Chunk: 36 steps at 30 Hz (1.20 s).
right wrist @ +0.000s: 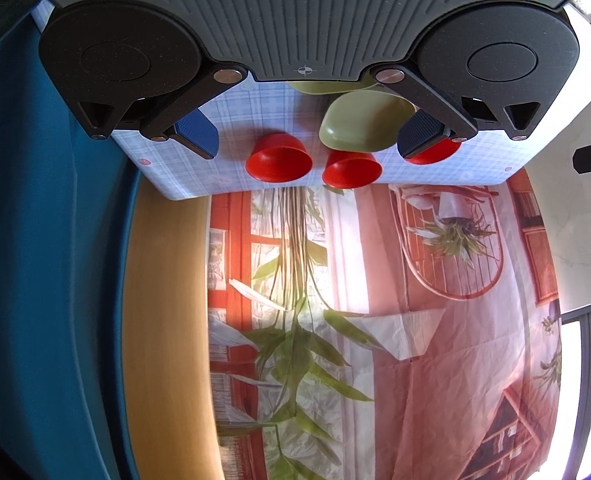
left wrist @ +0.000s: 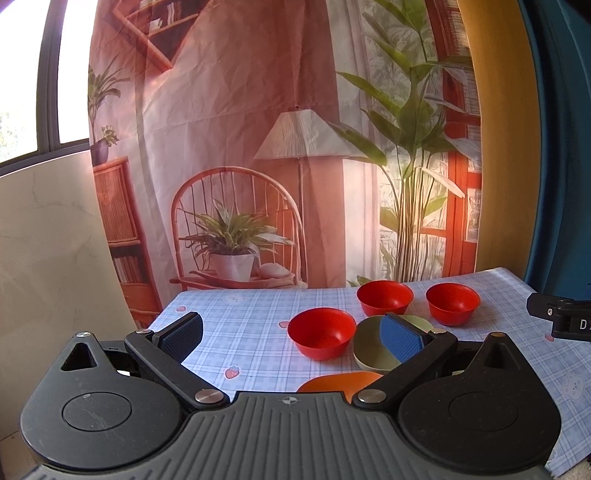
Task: Organize plates and bowls
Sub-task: 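Reach the left tool to the orange plate while the right tool reaches a green plate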
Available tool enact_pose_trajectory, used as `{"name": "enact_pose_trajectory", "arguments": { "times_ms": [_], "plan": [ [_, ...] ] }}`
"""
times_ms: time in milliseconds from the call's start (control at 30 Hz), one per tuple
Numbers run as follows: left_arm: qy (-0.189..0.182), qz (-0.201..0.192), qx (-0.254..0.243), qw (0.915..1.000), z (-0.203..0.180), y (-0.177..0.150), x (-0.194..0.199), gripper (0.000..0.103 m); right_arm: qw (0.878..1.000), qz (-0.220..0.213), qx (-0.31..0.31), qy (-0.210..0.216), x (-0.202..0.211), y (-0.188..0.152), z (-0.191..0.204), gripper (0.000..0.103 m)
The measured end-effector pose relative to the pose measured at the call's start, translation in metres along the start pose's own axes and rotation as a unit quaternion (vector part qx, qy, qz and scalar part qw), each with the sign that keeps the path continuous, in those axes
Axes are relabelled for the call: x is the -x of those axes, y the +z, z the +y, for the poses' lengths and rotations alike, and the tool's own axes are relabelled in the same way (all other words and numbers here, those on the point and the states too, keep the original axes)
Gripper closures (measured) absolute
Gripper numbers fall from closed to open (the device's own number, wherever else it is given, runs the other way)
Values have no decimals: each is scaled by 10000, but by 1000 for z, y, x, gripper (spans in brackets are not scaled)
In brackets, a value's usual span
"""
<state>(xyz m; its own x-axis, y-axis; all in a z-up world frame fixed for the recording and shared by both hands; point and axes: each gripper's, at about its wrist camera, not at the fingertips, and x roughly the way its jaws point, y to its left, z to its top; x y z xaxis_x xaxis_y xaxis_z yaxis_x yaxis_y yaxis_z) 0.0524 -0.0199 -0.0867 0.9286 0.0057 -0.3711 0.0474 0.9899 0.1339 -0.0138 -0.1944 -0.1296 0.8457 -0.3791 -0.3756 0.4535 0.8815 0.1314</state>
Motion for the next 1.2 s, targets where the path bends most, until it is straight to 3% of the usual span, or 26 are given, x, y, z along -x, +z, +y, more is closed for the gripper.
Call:
{"name": "enact_pose_trajectory", "arguments": {
  "times_ms": [133, 433, 700, 1200],
  "plan": [
    [-26, 28, 15, 10000, -7, -8, -16, 0, 9999, 47, -105, 50, -18, -12, -11, 0],
    [-159, 495, -84, 9986, -20, -22, -52, 0, 9985, 525, -118, 137, -51, -27, -19, 0],
    [-465, 828, 31, 9955, -26, -30, -74, 0, 9972, 726, 67, 137, -66, -31, -22, 0],
    [-564, 1198, -13, 9912, -28, -48, -95, 0, 9926, 1182, 196, 181, -89, -52, -25, 0]
  ]
}}
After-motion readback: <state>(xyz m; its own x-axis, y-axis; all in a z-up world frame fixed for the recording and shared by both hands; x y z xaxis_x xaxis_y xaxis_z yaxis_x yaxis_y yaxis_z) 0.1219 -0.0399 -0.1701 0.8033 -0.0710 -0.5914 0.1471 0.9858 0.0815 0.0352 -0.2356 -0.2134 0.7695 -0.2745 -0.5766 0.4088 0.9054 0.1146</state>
